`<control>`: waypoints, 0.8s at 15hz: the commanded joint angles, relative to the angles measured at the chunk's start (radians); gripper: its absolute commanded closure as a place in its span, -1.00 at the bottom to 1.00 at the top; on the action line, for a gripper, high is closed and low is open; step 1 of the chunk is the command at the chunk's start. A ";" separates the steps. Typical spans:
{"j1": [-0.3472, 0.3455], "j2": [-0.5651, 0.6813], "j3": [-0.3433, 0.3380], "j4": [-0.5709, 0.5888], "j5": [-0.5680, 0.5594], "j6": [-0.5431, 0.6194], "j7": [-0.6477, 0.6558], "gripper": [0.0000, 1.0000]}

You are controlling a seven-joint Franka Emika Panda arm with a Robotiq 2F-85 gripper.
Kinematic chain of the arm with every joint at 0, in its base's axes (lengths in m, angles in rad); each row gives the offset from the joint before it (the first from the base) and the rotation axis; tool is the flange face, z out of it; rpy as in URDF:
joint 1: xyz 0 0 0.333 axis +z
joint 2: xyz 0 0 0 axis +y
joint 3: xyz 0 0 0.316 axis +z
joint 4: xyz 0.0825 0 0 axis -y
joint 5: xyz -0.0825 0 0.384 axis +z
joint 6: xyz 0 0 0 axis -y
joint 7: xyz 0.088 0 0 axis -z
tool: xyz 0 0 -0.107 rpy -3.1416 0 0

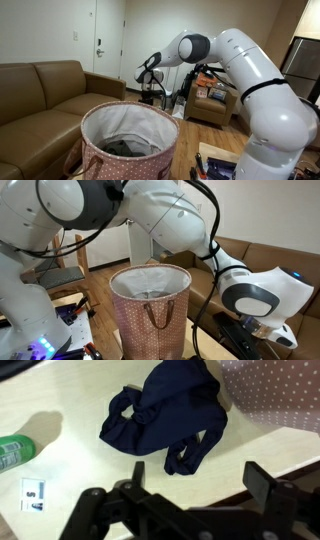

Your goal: Pull out the dark blue clothing from the pink laundry bag

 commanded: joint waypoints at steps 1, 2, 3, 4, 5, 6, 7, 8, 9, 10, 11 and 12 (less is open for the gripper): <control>-0.009 -0.146 0.016 -0.127 -0.009 0.088 -0.041 -1.00; -0.006 -0.177 0.016 -0.154 -0.009 0.113 -0.046 -1.00; 0.000 -0.216 0.014 -0.184 -0.015 0.131 -0.051 -1.00; 0.005 -0.248 0.013 -0.211 -0.014 0.143 -0.050 -1.00; 0.016 -0.286 0.010 -0.240 -0.018 0.147 -0.042 -1.00; 0.025 -0.319 0.008 -0.270 -0.017 0.156 -0.038 -1.00; 0.034 -0.363 0.012 -0.305 -0.016 0.150 -0.047 -1.00; 0.043 -0.398 0.012 -0.336 -0.014 0.146 -0.051 -1.00; 0.051 -0.438 0.020 -0.365 -0.007 0.121 -0.068 -1.00; 0.057 -0.470 0.025 -0.389 0.009 0.099 -0.077 -1.00; 0.068 -0.501 0.027 -0.411 0.008 0.062 -0.098 -1.00; 0.082 -0.529 0.024 -0.434 0.013 0.039 -0.102 -1.00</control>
